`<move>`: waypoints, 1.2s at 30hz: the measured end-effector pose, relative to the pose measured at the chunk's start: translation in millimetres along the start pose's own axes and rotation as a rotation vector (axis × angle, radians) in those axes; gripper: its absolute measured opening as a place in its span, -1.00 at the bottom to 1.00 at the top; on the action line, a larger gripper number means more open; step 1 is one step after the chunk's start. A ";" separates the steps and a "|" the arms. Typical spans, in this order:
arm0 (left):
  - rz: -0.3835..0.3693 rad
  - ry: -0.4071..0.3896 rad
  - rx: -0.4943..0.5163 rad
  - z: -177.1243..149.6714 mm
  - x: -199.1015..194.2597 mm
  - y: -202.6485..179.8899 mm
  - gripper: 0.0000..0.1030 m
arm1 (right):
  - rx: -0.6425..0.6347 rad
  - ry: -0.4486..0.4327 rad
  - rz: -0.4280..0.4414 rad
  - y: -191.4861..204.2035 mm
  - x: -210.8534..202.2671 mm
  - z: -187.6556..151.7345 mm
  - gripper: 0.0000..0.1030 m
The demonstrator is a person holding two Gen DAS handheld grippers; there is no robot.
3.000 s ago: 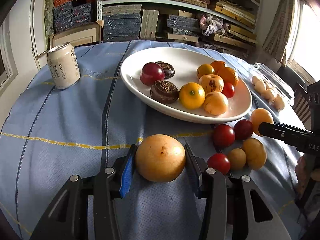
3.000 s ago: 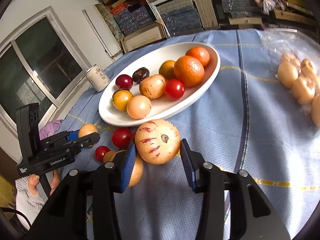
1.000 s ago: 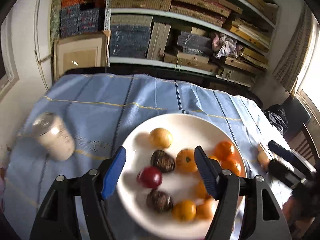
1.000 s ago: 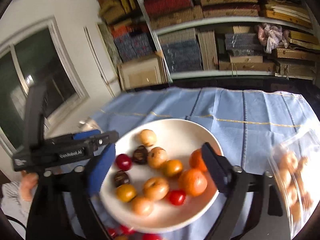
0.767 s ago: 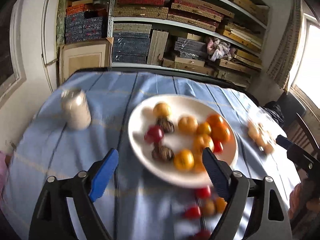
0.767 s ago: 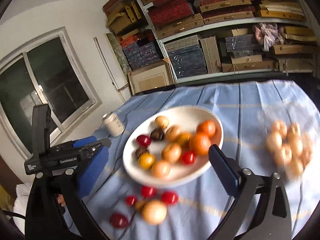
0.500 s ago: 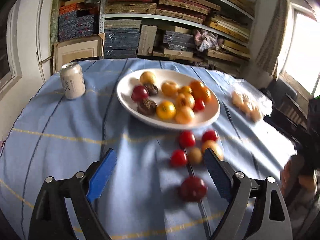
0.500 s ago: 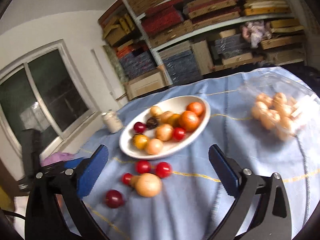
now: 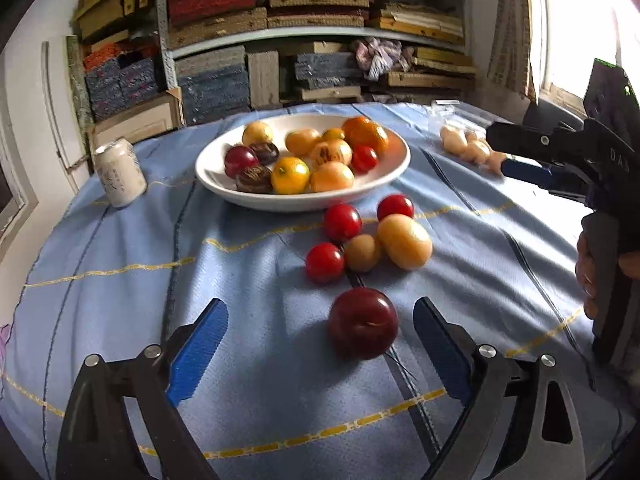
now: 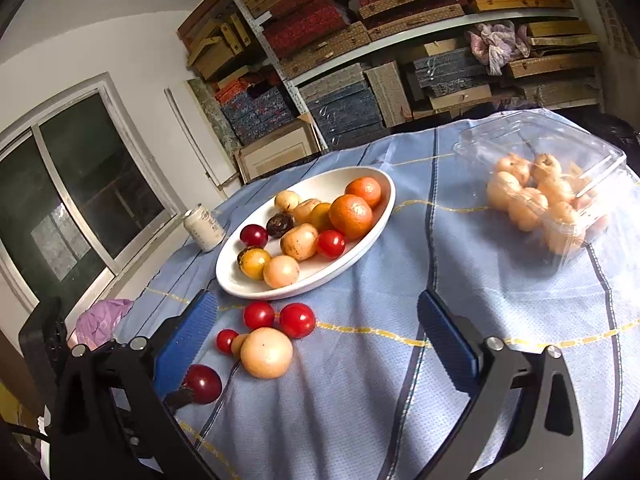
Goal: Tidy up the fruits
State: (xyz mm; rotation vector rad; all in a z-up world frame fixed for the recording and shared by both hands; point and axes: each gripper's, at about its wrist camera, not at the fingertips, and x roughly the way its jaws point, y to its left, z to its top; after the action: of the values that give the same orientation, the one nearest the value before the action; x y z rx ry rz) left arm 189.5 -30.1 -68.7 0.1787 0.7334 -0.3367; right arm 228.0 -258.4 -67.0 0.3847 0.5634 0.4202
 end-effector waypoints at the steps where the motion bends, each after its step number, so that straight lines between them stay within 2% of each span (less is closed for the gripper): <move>1: -0.007 0.003 -0.004 -0.3 1.1 0.7 0.83 | 0.008 0.015 0.004 -0.3 3.8 -0.7 0.91; 6: -0.018 0.045 -0.037 -0.6 9.2 7.7 0.83 | 0.037 0.063 0.012 -1.6 14.3 -6.5 0.91; 12: -0.012 0.080 -0.037 -1.2 16.4 6.9 0.83 | 0.018 0.077 0.011 4.8 18.0 -9.9 0.91; 24: 0.027 0.080 0.001 -1.6 15.8 -0.3 0.82 | 0.007 0.104 0.015 9.7 23.2 -14.5 0.91; 32: -0.006 0.083 -0.003 -2.0 16.6 0.5 0.14 | -0.018 0.117 0.024 15.5 26.4 -17.4 0.91; 34: -0.031 0.096 -0.005 -2.6 18.5 1.0 -0.21 | -0.030 0.123 0.035 18.3 26.9 -18.2 0.91; 36: -0.054 0.110 -0.016 -3.5 20.5 2.2 -0.24 | -0.051 0.131 0.045 22.9 27.1 -19.5 0.91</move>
State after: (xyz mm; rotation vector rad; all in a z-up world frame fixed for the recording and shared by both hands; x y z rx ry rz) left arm 202.2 -31.9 -85.1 0.1630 0.8510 -0.3748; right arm 231.2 -221.5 -83.4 0.3229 0.6705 0.5050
